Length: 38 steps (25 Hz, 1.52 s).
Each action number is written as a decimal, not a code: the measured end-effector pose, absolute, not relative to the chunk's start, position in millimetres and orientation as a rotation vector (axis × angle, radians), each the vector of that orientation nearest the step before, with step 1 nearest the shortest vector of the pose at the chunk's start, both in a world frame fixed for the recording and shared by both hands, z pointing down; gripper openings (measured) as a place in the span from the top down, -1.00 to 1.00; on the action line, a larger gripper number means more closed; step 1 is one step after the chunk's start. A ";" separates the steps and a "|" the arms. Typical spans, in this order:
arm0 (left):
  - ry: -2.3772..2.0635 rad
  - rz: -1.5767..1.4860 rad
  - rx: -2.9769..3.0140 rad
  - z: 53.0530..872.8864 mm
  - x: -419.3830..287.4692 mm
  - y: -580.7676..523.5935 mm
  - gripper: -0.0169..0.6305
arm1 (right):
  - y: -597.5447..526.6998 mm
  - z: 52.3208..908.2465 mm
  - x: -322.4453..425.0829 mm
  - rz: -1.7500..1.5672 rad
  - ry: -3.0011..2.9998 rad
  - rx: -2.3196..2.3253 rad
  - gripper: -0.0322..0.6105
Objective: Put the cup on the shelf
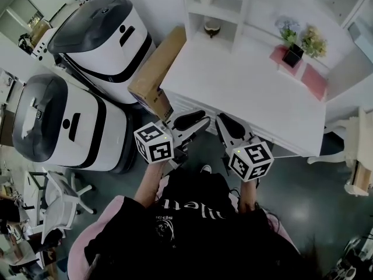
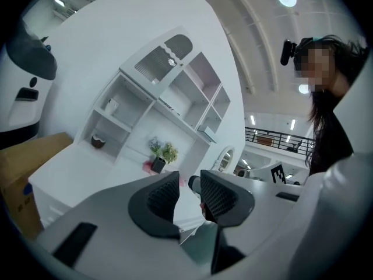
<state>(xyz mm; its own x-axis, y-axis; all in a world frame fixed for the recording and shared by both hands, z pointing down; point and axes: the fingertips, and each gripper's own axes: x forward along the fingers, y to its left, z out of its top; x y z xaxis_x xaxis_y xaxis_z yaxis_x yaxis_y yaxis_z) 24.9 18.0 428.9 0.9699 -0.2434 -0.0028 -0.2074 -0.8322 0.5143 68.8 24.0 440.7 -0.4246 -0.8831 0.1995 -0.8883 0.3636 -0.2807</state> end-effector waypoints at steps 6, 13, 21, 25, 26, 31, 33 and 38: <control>-0.346 -0.064 2.609 431.4 -3.0 21.4 0.67 | 26.6 439.8 48.9 0.544 -2.561 1.703 0.68; -0.362 -0.022 2.650 433.9 -51.6 26.6 0.75 | 36.9 441.3 9.8 0.589 -2.532 1.762 0.69; -0.346 -0.013 2.652 439.3 -85.7 43.1 0.78 | 53.4 442.6 -27.7 0.576 -2.501 1.750 0.70; -0.348 -0.031 2.647 437.1 -98.1 46.5 0.79 | 60.0 442.4 -42.2 0.568 -2.495 1.743 0.70; -0.346 -0.037 2.646 435.9 -100.3 47.3 0.79 | 61.6 442.4 -45.1 0.566 -2.493 1.742 0.70; -0.328 -0.059 2.651 431.5 -108.1 52.0 0.79 | 68.6 441.3 -56.8 0.549 -2.481 1.738 0.70; -0.326 -0.054 2.653 432.8 -108.6 53.8 0.79 | 71.0 439.7 -58.8 0.542 -2.481 1.738 0.70; -0.316 -0.056 2.644 435.4 -102.8 59.2 0.79 | 77.4 436.2 -57.3 0.529 -2.487 1.740 0.70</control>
